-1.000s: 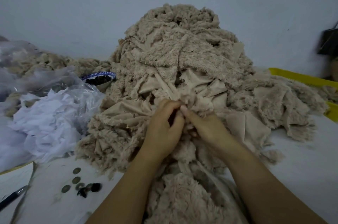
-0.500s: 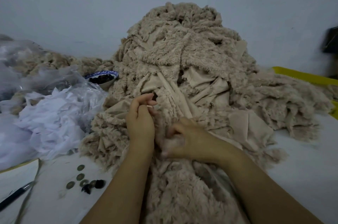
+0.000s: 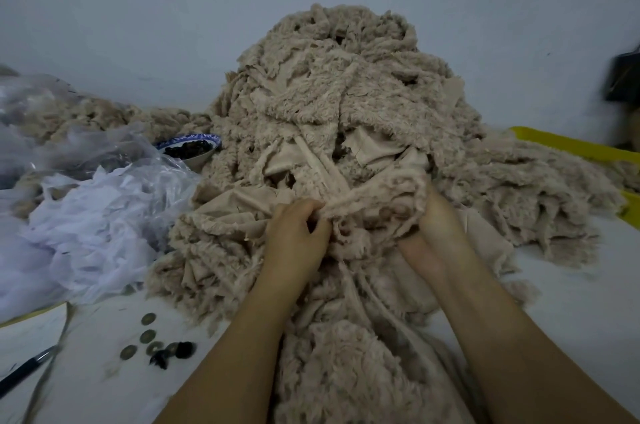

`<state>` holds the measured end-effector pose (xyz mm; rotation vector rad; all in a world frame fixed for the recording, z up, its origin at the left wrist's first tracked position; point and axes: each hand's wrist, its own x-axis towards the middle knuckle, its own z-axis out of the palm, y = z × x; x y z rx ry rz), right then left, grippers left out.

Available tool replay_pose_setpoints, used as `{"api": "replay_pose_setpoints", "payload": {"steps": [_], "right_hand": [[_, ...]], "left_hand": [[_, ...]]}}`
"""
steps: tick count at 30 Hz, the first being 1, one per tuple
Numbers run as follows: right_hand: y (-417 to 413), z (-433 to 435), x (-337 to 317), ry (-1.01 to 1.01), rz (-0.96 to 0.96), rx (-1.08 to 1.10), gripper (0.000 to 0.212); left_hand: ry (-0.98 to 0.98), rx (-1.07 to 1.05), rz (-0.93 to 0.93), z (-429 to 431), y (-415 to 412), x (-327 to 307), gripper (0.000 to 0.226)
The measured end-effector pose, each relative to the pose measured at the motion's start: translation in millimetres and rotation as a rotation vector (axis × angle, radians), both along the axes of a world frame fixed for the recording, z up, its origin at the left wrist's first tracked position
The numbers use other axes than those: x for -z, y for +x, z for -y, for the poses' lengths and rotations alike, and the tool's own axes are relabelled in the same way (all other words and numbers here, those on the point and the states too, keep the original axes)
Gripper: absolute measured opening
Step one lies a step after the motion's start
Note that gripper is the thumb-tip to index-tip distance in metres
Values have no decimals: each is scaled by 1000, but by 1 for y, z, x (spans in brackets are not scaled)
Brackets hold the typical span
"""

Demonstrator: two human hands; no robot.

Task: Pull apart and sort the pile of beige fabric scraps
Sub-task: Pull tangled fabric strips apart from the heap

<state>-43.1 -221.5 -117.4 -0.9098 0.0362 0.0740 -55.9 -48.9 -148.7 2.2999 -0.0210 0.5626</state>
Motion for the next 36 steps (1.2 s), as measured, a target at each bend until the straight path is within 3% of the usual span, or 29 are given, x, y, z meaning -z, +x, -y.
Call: {"api": "replay_pose_setpoints", "payload": {"steps": [3,6,8,11,12,13,16,20,22,25,29,33,36], "right_hand": [[5,11,-4,251,-38,78,62],[8,21,-4,260,-39,125,62],[10,23,-1,44,-45,190,53],[10,14,11,-733,125,310,21],[8,8,13,-870,252,318,16],[4,2,14,-917,362,313,17],[-6,-5,14,-908,577,220,51],[-15,-18,18,-1155,485,-101,58],[-17,-23,20,-1017,433,-78,58],[-24,-24,10,-828,505,12,44],[-20,-14,-6,-291,315,295,48],[-6,0,-9,-8,135,503,59],[4,9,-3,12,68,556,59]], "left_hand": [[-18,-62,-9,2,0,-2,20],[6,-65,35,2,1,-2,24],[22,-26,162,-1,-3,-6,22],[84,-3,367,2,-13,-15,22],[132,12,407,6,-16,-16,27],[193,32,434,11,-18,-17,32],[273,68,417,16,-18,-15,33],[213,79,396,16,-11,-8,33],[183,131,338,17,-8,-3,26],[79,212,148,11,3,6,20],[101,131,-36,10,11,12,18],[133,92,0,14,8,9,5],[135,69,124,16,5,3,10]]}}
